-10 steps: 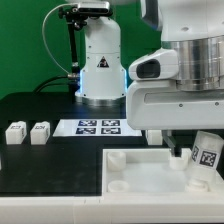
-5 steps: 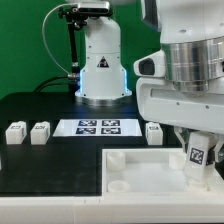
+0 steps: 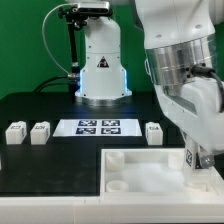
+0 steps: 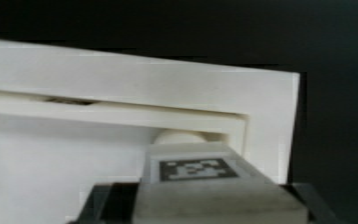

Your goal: Assemble one leg

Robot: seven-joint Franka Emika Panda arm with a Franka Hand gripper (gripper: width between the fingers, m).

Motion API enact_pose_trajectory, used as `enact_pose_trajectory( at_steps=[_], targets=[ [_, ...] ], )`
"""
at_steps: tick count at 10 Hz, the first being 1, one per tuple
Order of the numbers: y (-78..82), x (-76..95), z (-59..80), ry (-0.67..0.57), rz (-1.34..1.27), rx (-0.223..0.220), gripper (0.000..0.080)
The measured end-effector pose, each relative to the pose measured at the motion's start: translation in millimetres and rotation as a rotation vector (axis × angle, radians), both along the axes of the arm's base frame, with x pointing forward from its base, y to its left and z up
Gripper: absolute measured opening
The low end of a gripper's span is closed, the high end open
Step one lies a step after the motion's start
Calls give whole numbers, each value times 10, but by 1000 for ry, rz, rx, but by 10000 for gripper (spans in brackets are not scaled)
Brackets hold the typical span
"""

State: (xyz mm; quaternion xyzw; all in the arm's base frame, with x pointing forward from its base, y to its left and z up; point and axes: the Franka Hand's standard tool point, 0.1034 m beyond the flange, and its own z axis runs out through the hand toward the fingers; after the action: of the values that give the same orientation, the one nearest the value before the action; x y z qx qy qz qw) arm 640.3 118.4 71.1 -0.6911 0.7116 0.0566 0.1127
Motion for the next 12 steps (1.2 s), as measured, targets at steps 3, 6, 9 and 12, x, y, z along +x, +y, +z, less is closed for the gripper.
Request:
enact_pose_trajectory(
  at_steps=[3,6,9,12],
  targets=[
    [-2,-1,-2,-23,101,-10,504],
    [75,43,91,-101,516,-83,642],
    [44,47,72,-176,848,-109,649],
    [-112,65,53,-245,1296,-183,649]
  ],
)
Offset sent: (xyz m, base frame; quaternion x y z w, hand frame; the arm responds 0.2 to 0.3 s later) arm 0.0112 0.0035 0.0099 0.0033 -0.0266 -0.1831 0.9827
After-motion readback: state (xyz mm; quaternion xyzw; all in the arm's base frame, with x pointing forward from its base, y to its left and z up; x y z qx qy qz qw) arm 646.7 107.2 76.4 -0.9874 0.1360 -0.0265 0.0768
